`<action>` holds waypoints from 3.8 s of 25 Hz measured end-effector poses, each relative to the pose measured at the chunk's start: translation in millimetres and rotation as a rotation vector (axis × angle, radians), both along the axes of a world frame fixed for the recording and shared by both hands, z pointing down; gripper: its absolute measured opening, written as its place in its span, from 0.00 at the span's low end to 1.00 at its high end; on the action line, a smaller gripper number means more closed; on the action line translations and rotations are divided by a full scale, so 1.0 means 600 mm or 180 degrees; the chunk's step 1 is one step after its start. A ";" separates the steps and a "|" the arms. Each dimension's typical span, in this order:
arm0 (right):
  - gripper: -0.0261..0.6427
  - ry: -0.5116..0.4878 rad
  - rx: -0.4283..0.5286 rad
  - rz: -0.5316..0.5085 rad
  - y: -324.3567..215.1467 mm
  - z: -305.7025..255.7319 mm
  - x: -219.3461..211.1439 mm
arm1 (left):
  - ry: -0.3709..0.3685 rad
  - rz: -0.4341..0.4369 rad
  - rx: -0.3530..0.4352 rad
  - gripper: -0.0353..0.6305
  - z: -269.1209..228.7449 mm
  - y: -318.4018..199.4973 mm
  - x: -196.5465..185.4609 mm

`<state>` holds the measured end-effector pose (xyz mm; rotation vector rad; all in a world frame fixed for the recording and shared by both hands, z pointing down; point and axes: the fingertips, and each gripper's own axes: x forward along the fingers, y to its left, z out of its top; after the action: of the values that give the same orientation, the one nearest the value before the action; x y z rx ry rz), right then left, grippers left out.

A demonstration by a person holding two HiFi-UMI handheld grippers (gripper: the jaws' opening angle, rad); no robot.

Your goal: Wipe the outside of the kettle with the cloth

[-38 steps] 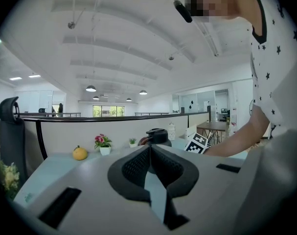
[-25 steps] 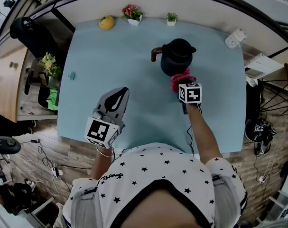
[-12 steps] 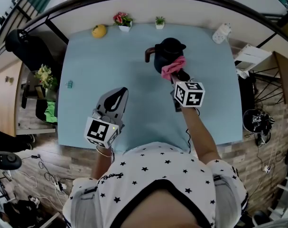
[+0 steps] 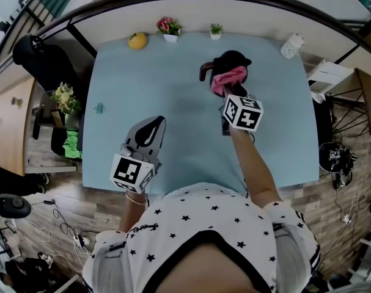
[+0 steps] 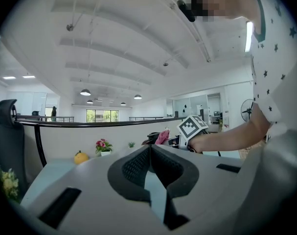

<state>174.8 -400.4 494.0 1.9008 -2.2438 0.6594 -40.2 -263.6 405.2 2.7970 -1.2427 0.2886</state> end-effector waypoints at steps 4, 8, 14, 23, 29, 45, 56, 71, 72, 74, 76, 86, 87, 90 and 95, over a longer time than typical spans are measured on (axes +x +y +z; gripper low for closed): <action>0.15 -0.0066 -0.0040 0.0077 -0.001 0.018 -0.006 | 0.0005 0.0000 -0.0015 0.10 0.003 -0.006 -0.019; 0.15 -0.0054 -0.0029 0.0138 0.002 0.031 -0.012 | 0.0019 0.0013 -0.0026 0.10 0.008 -0.016 -0.030; 0.15 -0.0047 -0.0181 0.0203 0.013 0.065 -0.018 | 0.0035 0.0010 -0.0072 0.10 0.020 -0.027 -0.040; 0.15 -0.0074 -0.0571 0.0228 0.016 0.141 -0.016 | 0.0052 -0.0049 -0.0111 0.10 0.028 -0.044 -0.046; 0.15 -0.0155 -0.0820 0.0242 0.018 0.188 -0.019 | 0.0037 -0.0070 -0.0122 0.10 0.030 -0.050 -0.047; 0.15 -0.0231 -0.1085 0.0149 0.030 0.222 -0.023 | -0.0014 -0.0205 -0.0123 0.10 0.032 -0.047 -0.072; 0.15 -0.0410 -0.0489 -0.0566 0.019 0.082 -0.135 | 0.0028 -0.0175 -0.0046 0.10 0.020 -0.033 -0.071; 0.15 -0.0200 -0.0518 -0.0560 -0.037 0.096 -0.115 | 0.0027 -0.0250 -0.0097 0.10 0.027 -0.034 -0.082; 0.15 -0.0208 -0.0547 -0.0555 -0.037 0.102 -0.115 | 0.0019 -0.0254 -0.0101 0.10 0.027 -0.034 -0.082; 0.15 -0.0223 -0.0613 -0.0539 -0.035 0.117 -0.112 | 0.0005 -0.0266 -0.0104 0.10 0.027 -0.035 -0.082; 0.15 -0.0208 -0.0675 -0.0526 -0.032 0.132 -0.109 | -0.0004 -0.0279 -0.0109 0.10 0.029 -0.035 -0.082; 0.15 -0.0198 -0.0938 -0.0475 -0.023 0.200 -0.103 | -0.0058 -0.0291 -0.0163 0.10 0.037 -0.039 -0.081; 0.15 -0.0216 -0.0957 -0.0483 -0.023 0.206 -0.104 | -0.0062 -0.0296 -0.0168 0.10 0.037 -0.040 -0.081; 0.15 -0.0203 -0.0987 -0.0484 -0.021 0.216 -0.101 | -0.0066 -0.0304 -0.0176 0.10 0.038 -0.042 -0.079; 0.15 -0.0121 -0.1076 -0.0446 -0.017 0.233 -0.095 | -0.0073 -0.0290 -0.0195 0.10 0.041 -0.045 -0.074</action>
<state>118.1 -410.3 633.9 1.5692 -2.0994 0.9859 -84.6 -290.7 430.0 2.6841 -1.3378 0.3477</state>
